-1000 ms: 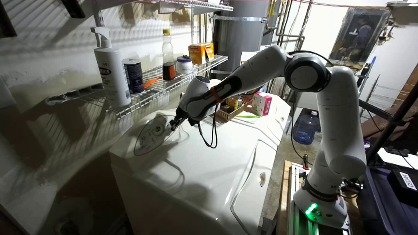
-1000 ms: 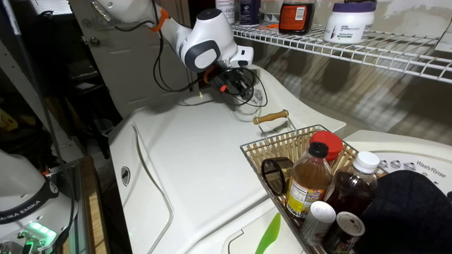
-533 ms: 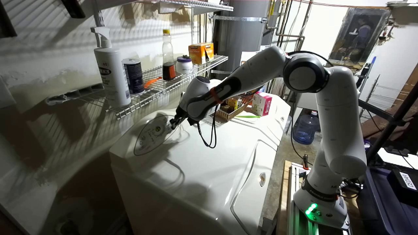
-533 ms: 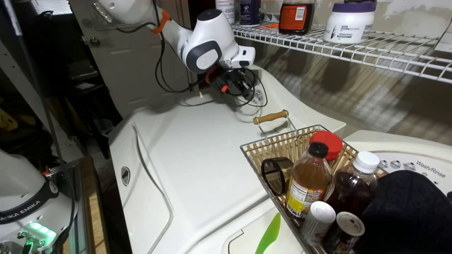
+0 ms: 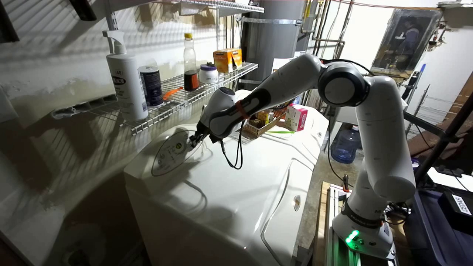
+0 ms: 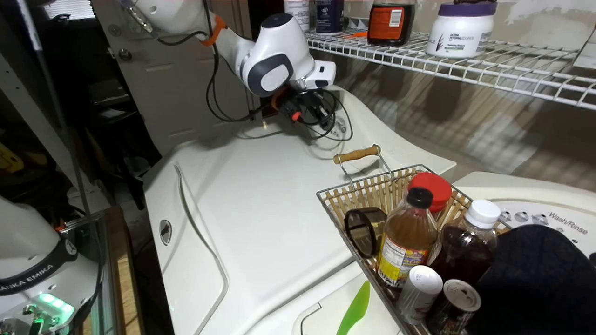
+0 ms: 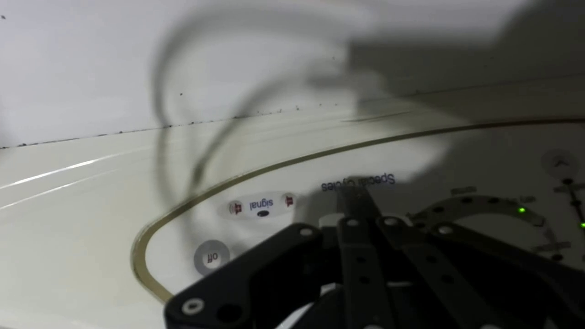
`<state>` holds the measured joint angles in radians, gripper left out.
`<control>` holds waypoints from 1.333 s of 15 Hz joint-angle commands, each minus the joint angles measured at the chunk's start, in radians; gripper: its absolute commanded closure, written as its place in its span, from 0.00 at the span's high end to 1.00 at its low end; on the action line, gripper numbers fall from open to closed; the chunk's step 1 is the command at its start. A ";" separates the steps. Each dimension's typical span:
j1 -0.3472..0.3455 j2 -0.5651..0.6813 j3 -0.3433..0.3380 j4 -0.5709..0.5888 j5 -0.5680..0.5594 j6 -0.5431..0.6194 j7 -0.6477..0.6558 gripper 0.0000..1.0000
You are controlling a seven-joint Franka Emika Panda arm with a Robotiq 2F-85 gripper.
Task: Press the last button on the right side of the washing machine
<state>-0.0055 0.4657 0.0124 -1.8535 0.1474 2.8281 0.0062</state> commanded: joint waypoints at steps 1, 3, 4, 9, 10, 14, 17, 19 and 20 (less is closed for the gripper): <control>-0.006 0.000 0.007 0.001 -0.013 -0.002 0.011 0.01; -0.006 0.000 0.006 0.001 -0.013 -0.002 0.012 0.01; -0.006 0.000 0.006 0.001 -0.013 -0.002 0.012 0.01; -0.006 0.000 0.006 0.001 -0.013 -0.002 0.012 0.01; -0.006 0.000 0.006 0.001 -0.013 -0.002 0.012 0.00; -0.001 0.006 0.000 0.007 -0.018 -0.003 0.019 0.00; -0.004 0.011 0.003 0.013 -0.015 -0.001 0.018 0.00; 0.000 0.018 0.000 0.020 -0.019 -0.002 0.021 0.00; -0.001 0.020 0.001 0.021 -0.018 -0.002 0.020 0.00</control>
<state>-0.0069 0.4671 0.0127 -1.8545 0.1467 2.8281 0.0069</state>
